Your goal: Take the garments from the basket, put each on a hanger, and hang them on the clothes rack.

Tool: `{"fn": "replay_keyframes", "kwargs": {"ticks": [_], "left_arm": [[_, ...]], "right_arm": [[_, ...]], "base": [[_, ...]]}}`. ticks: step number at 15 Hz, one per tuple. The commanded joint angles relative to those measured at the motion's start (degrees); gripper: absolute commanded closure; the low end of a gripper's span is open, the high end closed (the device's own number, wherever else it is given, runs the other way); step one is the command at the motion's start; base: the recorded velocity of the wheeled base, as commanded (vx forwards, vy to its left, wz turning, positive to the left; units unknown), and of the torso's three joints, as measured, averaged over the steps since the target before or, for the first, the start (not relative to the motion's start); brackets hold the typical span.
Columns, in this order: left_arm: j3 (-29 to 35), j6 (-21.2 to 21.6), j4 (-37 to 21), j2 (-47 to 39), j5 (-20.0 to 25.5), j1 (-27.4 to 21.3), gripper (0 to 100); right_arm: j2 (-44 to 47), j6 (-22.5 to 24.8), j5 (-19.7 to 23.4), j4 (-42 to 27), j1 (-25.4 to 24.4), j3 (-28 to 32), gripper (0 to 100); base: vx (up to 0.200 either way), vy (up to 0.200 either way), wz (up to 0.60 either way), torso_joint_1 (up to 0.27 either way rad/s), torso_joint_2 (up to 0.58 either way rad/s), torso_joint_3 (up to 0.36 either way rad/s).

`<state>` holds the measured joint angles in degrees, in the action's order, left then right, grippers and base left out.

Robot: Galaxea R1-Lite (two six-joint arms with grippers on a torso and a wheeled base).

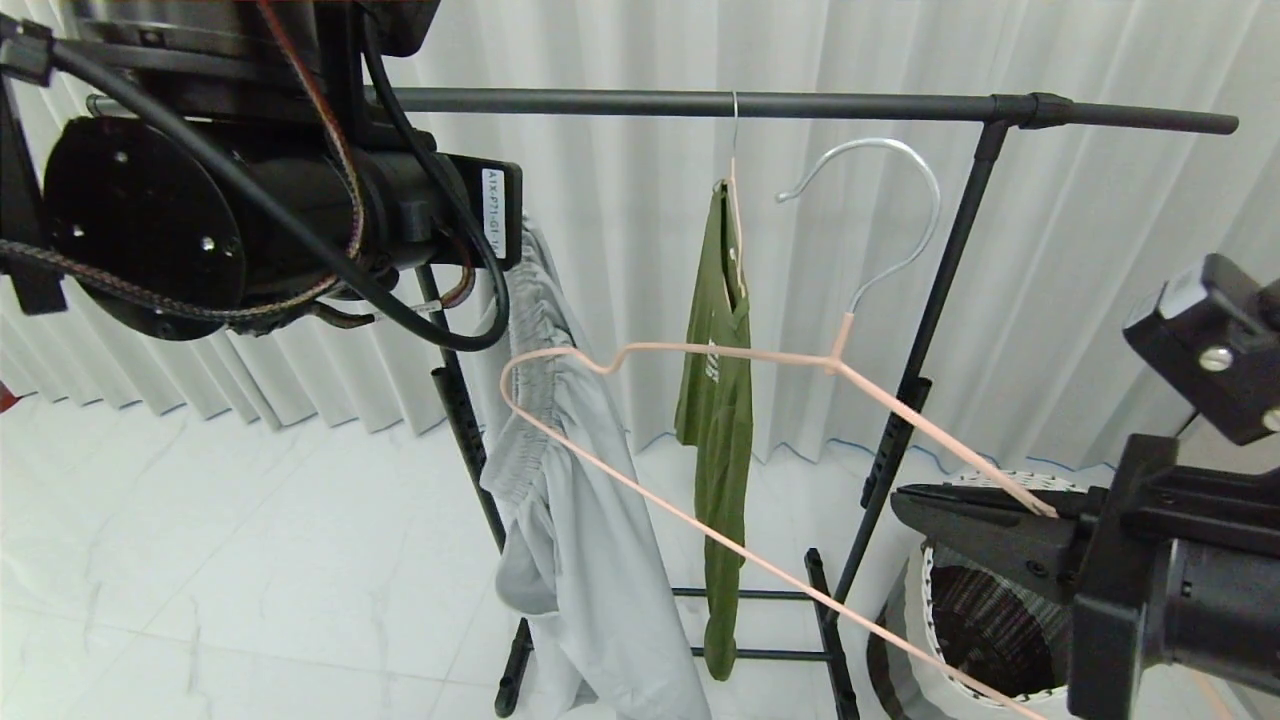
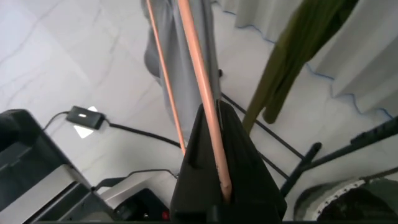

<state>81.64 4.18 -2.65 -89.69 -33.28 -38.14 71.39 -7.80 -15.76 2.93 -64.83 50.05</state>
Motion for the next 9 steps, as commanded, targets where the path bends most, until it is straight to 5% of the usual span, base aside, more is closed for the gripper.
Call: {"fn": "replay_keyframes", "kwargs": {"ticks": [1,9], "left_arm": [[-0.8,1.4,-0.3,-0.1,-1.9,0.1,100],[-1.4,4.0,-0.3,-1.2,-4.1,-1.3,100]], "right_arm": [[1.5,0.0,-1.0,0.1,0.4,0.2,100],[4.1,-0.1,-5.2,5.2,2.3,0.0,100]], "base": [[0.000,0.000,0.00,0.000,0.00,0.000],[0.000,0.000,0.00,0.000,0.00,0.000]]}}
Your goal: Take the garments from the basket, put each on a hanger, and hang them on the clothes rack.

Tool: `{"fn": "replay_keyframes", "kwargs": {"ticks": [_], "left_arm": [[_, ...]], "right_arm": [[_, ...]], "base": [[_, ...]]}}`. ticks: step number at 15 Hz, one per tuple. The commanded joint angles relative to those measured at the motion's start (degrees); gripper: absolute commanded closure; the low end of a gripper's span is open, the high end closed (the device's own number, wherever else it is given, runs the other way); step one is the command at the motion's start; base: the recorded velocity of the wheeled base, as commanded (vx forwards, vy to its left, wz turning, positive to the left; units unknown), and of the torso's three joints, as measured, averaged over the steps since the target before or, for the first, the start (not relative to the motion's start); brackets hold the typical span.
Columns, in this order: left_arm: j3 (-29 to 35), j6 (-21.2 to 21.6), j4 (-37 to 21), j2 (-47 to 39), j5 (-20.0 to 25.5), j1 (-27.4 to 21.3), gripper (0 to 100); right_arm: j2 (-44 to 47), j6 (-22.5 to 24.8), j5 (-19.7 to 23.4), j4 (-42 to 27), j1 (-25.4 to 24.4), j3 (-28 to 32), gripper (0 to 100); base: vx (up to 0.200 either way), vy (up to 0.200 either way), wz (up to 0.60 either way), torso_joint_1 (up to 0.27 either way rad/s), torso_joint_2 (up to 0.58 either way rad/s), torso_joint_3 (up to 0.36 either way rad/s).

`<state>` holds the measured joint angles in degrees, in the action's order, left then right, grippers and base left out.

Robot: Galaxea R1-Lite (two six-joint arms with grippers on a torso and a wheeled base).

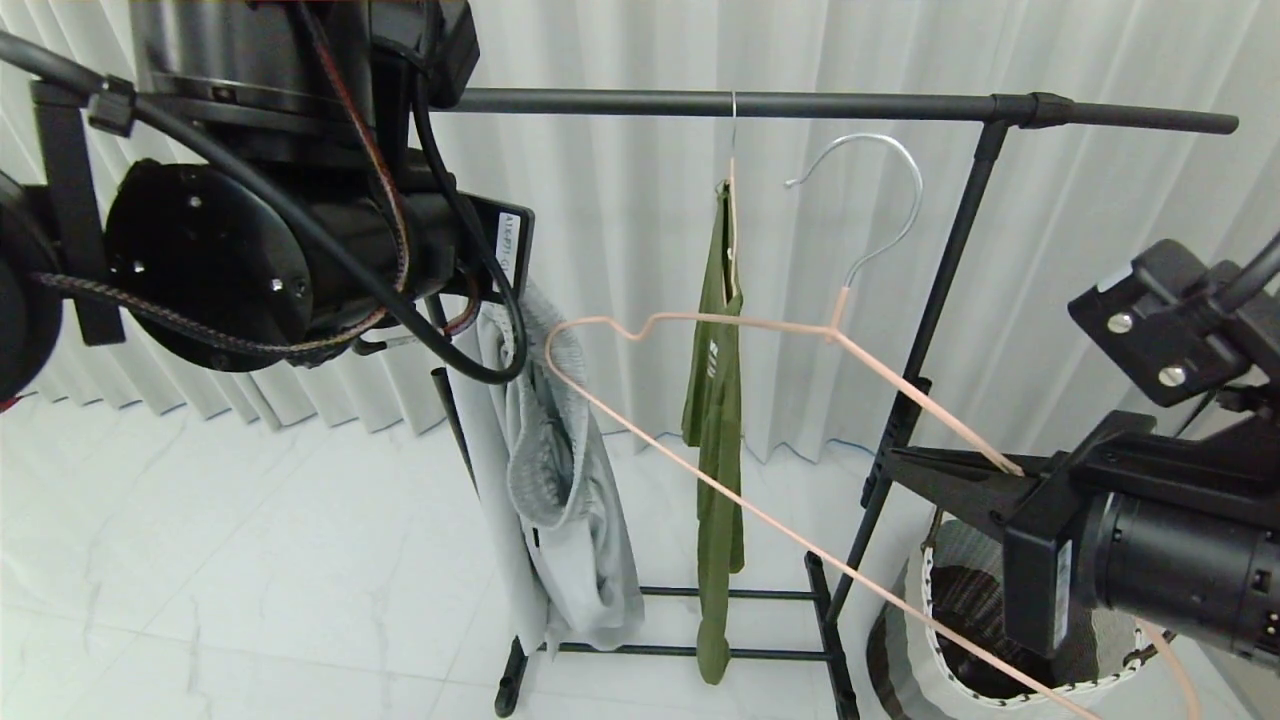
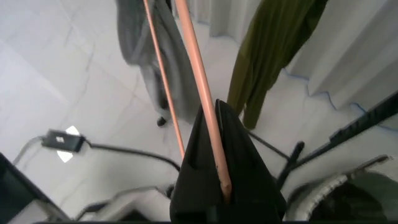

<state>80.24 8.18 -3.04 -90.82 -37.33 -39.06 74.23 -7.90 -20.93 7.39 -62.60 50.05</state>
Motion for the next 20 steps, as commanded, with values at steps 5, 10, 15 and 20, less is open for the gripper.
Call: {"fn": "replay_keyframes", "kwargs": {"ticks": [5,10,15,20], "left_arm": [[0.2,-0.9,0.1,0.2,0.1,-2.1,100],[0.4,-2.6,0.0,0.5,0.4,-4.6,100],[-0.1,-2.6,0.0,1.3,0.5,-6.6,100],[-0.4,-2.6,0.0,1.4,0.5,-9.2,100]], "right_arm": [[4.1,0.0,-0.1,7.8,0.0,0.1,100],[3.5,0.4,2.5,10.9,-0.2,-2.9,100],[2.5,0.6,3.4,14.1,0.0,-5.0,100],[3.0,0.7,3.7,17.8,0.0,-5.0,100]], "base": [[0.000,0.000,0.00,0.000,0.00,0.000],[0.000,0.000,0.00,0.000,0.00,0.000],[0.000,0.000,0.00,0.000,0.00,0.000],[0.000,0.000,0.00,0.000,0.00,0.000]]}}
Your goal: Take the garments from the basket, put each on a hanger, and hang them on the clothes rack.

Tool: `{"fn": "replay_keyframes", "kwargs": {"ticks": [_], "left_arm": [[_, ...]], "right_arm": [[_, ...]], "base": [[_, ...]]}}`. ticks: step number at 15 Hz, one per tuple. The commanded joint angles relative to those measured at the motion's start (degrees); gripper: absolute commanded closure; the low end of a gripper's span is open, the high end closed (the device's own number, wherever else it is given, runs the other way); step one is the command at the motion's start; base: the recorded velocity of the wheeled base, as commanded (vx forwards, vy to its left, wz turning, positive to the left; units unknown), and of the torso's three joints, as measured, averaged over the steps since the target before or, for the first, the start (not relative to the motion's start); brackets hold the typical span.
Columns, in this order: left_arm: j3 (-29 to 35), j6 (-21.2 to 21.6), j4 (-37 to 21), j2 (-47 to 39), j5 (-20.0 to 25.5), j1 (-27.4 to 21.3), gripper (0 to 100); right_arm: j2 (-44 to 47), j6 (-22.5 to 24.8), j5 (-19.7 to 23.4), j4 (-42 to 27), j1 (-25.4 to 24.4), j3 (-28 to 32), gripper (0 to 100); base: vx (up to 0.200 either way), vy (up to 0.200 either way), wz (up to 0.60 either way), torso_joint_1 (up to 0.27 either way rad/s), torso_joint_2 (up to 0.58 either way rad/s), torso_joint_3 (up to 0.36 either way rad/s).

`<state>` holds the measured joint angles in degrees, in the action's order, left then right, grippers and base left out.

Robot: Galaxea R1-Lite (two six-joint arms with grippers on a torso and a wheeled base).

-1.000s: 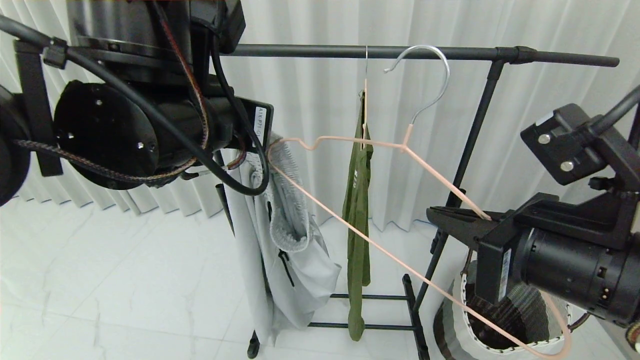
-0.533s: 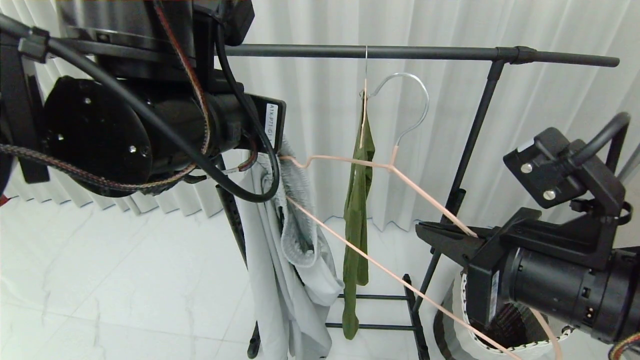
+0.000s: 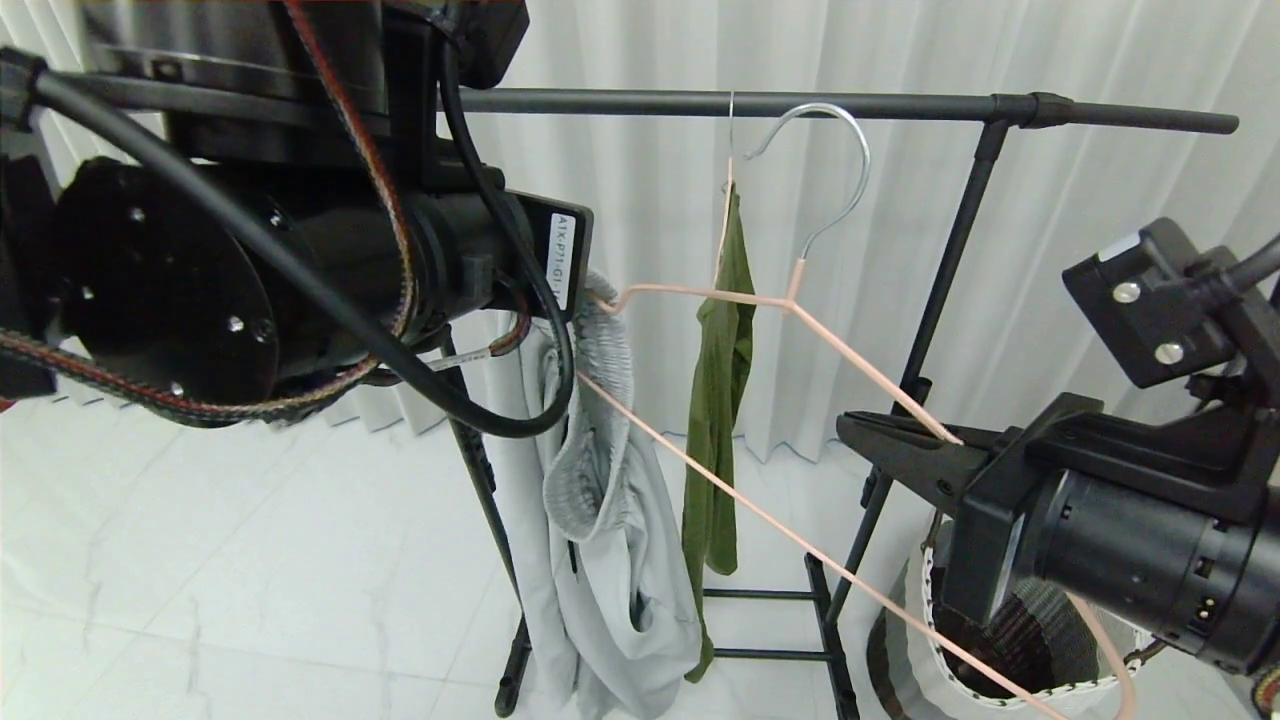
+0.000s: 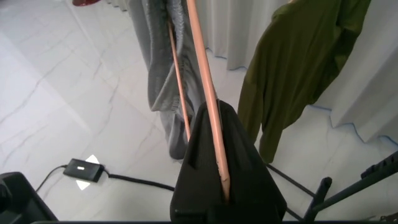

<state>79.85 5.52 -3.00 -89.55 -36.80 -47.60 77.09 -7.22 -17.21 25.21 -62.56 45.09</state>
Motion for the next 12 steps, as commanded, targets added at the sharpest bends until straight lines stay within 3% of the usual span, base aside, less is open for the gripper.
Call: {"fn": "replay_keyframes", "kwargs": {"ticks": [1,4,7,12], "left_arm": [[0.0,-0.1,0.0,0.3,0.0,-2.1,100],[0.2,-0.2,0.1,1.0,0.1,-5.3,100],[0.0,-1.9,0.0,2.0,0.1,-9.3,100],[0.8,-2.2,0.0,2.3,0.1,-9.9,100]], "right_arm": [[1.0,0.0,0.0,0.1,0.0,0.0,100],[2.9,0.0,0.0,0.5,0.0,0.1,100],[6.8,0.8,0.3,6.9,0.0,0.3,100],[11.3,0.5,0.3,10.6,-0.3,1.6,100]], "base": [[0.000,0.000,0.00,0.000,0.00,0.000],[0.000,0.000,0.00,0.000,0.00,0.000],[0.000,0.000,0.00,0.000,0.00,0.000],[0.000,0.000,0.00,0.000,0.00,0.000]]}}
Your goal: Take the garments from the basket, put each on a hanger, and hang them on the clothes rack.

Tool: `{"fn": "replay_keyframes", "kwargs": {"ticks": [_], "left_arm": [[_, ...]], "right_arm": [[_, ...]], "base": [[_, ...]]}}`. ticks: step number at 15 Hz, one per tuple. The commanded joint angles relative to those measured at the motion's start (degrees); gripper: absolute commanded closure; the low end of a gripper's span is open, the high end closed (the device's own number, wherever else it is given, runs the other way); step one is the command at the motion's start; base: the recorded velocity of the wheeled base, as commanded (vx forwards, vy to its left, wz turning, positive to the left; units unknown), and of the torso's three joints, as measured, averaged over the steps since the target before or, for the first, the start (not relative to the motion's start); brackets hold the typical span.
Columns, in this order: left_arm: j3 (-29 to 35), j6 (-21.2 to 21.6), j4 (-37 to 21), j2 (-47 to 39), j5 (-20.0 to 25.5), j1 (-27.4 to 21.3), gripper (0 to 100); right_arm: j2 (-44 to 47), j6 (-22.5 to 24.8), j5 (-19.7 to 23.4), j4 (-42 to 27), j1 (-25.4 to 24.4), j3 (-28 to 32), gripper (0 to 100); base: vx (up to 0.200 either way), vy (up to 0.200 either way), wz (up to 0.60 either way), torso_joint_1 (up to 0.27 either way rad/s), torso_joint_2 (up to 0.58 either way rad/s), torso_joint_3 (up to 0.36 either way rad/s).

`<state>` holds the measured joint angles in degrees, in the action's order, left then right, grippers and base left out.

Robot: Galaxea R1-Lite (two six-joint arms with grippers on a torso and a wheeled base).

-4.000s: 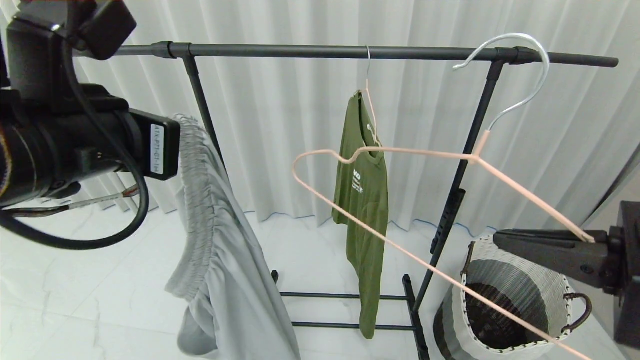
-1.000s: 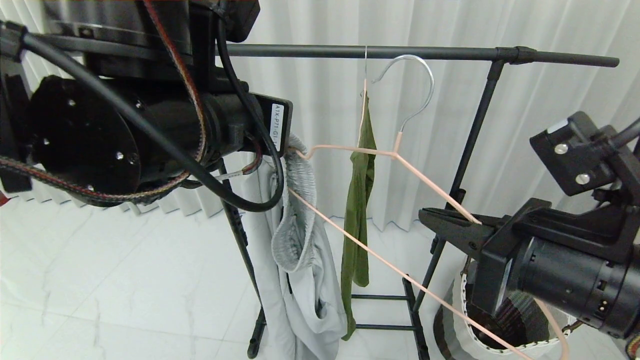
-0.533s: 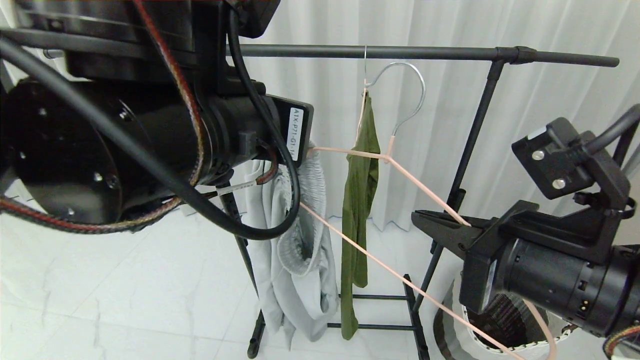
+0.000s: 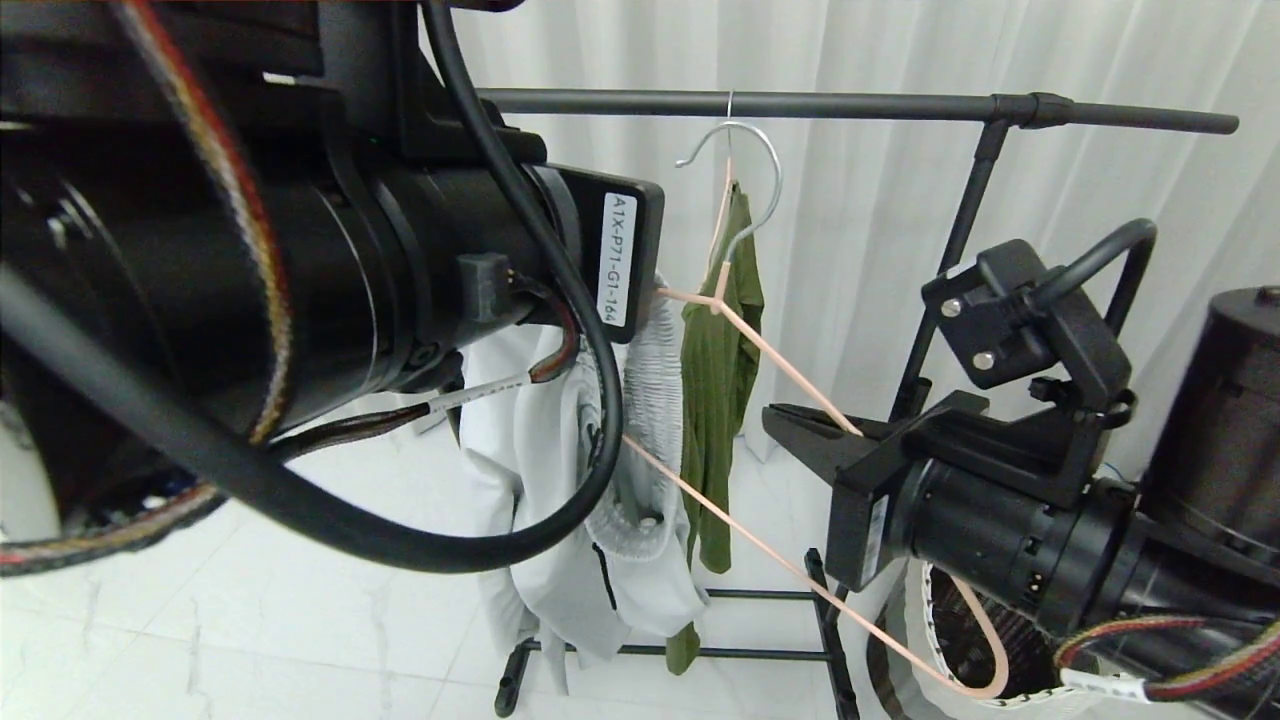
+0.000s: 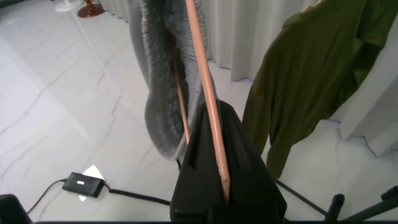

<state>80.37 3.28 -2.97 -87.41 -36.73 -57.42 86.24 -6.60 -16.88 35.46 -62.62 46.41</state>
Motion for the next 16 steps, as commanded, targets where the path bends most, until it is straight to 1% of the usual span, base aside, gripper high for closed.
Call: {"fn": "replay_keyframes", "kwargs": {"ticks": [1,4,6,8,9,13,16], "left_arm": [[0.3,-0.4,0.0,0.3,0.1,-0.1,100],[-0.8,-1.1,0.0,1.2,0.0,0.0,100],[-3.0,-1.1,0.0,2.2,0.1,0.0,100],[-5.6,-1.0,0.1,3.1,2.6,0.0,100],[-5.8,-0.9,0.2,3.4,3.3,0.0,100],[-6.7,-1.1,0.5,3.5,3.3,-0.1,100],[-8.0,-1.1,0.6,3.4,3.3,-1.1,100]], "right_arm": [[3.3,-0.1,0.0,1.6,-0.2,0.3,100],[4.5,-0.2,-0.2,3.6,-0.1,0.2,100],[3.9,-0.3,-0.3,4.2,0.0,0.3,100],[3.7,-0.2,-0.5,6.7,0.0,0.1,100],[3.3,-0.2,-0.6,7.2,0.0,0.1,100],[1.1,0.1,-0.9,7.2,0.0,0.2,100],[0.0,0.2,-2.2,7.4,0.0,0.2,100]], "base": [[0.000,0.000,0.00,0.000,0.00,0.000],[0.000,0.000,0.00,0.000,0.00,0.000],[0.000,0.000,0.00,0.000,0.00,0.000],[0.000,0.000,0.00,0.000,0.00,0.000],[0.000,0.000,0.00,0.000,0.00,0.000],[0.000,0.000,0.00,0.000,0.00,0.000],[0.000,0.000,0.00,0.000,0.00,0.000]]}}
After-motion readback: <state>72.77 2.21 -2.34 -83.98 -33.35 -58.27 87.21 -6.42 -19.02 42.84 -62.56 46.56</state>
